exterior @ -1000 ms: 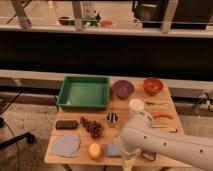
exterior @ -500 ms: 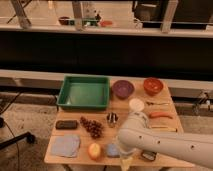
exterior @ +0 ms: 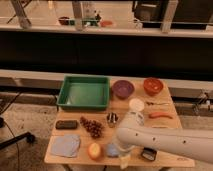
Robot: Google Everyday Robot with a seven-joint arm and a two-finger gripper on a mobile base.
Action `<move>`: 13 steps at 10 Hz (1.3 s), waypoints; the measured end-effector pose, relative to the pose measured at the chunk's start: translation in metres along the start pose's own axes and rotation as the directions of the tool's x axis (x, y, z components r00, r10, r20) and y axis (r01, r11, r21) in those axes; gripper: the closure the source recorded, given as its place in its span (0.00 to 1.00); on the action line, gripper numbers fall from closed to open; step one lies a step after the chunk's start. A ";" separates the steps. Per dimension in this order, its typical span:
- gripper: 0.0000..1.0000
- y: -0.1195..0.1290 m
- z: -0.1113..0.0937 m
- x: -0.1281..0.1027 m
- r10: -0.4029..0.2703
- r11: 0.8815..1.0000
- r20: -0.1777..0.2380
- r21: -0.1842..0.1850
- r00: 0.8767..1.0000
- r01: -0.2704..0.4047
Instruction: Place sponge in plastic cup
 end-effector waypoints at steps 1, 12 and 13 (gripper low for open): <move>0.20 -0.001 0.004 0.000 0.007 1.000 -0.004 -0.002 1.000 -0.007; 0.20 -0.008 0.027 0.002 0.057 0.998 -0.013 -0.015 0.998 -0.058; 0.20 -0.007 0.029 0.001 0.059 0.998 -0.011 -0.018 0.998 -0.059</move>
